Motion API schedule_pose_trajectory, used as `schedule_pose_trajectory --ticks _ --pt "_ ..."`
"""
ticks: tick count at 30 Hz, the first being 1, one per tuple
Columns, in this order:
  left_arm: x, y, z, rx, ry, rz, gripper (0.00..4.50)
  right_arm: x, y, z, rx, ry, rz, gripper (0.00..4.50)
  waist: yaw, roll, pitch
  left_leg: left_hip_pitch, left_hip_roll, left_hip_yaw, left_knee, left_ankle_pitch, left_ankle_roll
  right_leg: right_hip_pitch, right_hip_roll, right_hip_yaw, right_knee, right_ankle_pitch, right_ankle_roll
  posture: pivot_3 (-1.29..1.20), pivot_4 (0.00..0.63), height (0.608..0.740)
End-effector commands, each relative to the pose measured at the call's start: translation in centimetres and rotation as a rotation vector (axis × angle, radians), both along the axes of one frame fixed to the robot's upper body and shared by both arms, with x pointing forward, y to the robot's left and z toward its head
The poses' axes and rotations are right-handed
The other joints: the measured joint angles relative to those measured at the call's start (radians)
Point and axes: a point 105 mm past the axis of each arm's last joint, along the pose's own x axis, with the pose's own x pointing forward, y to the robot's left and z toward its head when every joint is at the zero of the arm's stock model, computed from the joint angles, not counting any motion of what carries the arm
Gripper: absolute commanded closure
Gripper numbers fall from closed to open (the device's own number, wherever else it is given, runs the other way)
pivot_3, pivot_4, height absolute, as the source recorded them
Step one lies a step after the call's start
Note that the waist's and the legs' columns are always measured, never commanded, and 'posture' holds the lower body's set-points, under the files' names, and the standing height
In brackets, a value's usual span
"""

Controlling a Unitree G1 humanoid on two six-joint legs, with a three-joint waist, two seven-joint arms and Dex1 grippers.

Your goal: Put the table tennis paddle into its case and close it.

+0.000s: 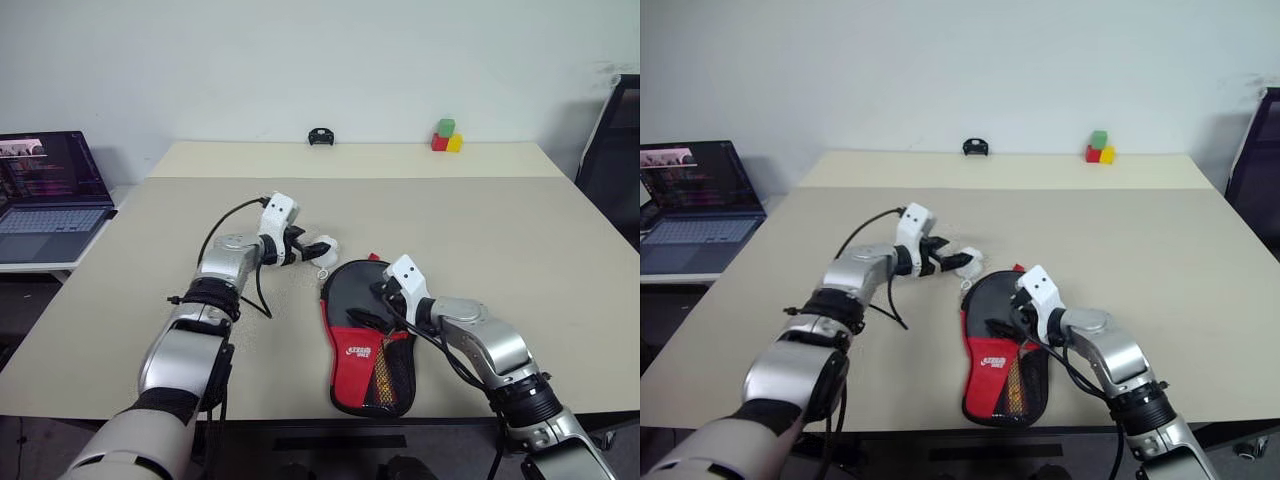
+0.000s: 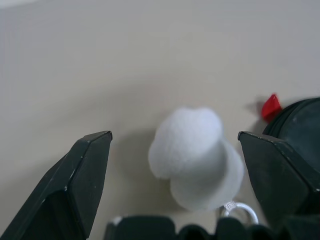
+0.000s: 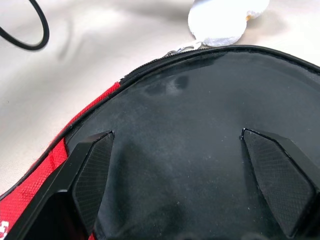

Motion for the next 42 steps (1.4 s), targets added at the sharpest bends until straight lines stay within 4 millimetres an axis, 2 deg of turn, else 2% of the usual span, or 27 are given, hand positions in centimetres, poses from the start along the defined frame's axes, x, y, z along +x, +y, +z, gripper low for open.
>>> schedule_pose_trajectory --ticks 1,6,15,18,26,28,34,42 --pt "0.4 -0.9 0.6 0.027 -0.024 -0.020 0.09 -0.3 0.0 -0.6 0.000 0.028 -0.010 0.01 0.001 0.000 0.000 0.000 0.000 0.000 0.000 0.000 0.000 0.000 0.000 0.000 0.000 0.000 0.000 0.00 0.150 0.740" --pt "0.1 -1.8 -0.8 0.059 0.024 -0.048 0.09 -0.4 0.4 -0.6 0.007 0.028 -0.011 0.01 0.001 0.000 0.000 0.000 0.000 0.000 0.000 0.000 0.000 0.000 0.000 0.000 0.000 0.000 0.000 0.00 0.150 0.740" --pt "-0.4 -3.1 -2.1 0.058 0.052 -0.070 0.09 -0.2 0.4 -0.4 0.021 0.006 -0.046 0.01 0.003 -0.001 0.000 0.000 0.000 0.000 0.000 0.000 0.000 0.000 0.000 0.000 0.000 0.000 0.000 0.00 0.150 0.740" --pt "-0.4 -3.3 -2.2 0.054 0.053 -0.074 0.91 -0.1 0.3 -0.4 0.019 0.000 -0.057 0.00 0.003 -0.001 0.000 0.000 0.000 0.000 0.000 0.000 0.000 0.000 0.000 0.000 0.000 0.000 0.000 0.00 0.150 0.740" --pt "-0.7 -3.5 -2.8 0.040 0.068 -0.082 3.84 0.1 -0.4 -1.4 -0.033 0.000 -0.096 0.00 0.003 -0.001 -0.001 0.000 -0.001 0.000 0.000 0.000 0.000 0.000 0.000 0.000 0.001 0.000 0.000 0.00 0.150 0.740" --pt "-0.8 -3.5 -3.0 0.041 0.072 -0.082 4.34 0.1 -0.8 -1.8 -0.054 0.013 -0.110 0.00 0.003 -0.001 -0.001 0.000 -0.001 0.000 0.000 0.000 0.000 0.000 0.000 0.000 0.001 0.000 0.000 0.00 0.150 0.740" --pt "-0.6 -3.4 -2.5 0.052 0.049 -0.086 4.39 -0.2 -2.4 -3.3 -0.141 0.056 -0.129 0.00 0.004 -0.002 -0.002 0.000 -0.001 -0.001 0.000 0.000 0.000 0.000 0.000 0.000 0.001 0.000 0.000 0.00 0.150 0.740" --pt "0.5 -5.2 0.6 0.118 -0.083 -0.104 4.39 -1.5 -2.2 -5.3 -0.197 0.101 -0.087 0.00 0.006 -0.005 -0.004 0.000 -0.001 -0.001 0.000 0.000 0.000 0.001 0.000 0.000 0.001 0.000 0.000 0.00 0.150 0.740"
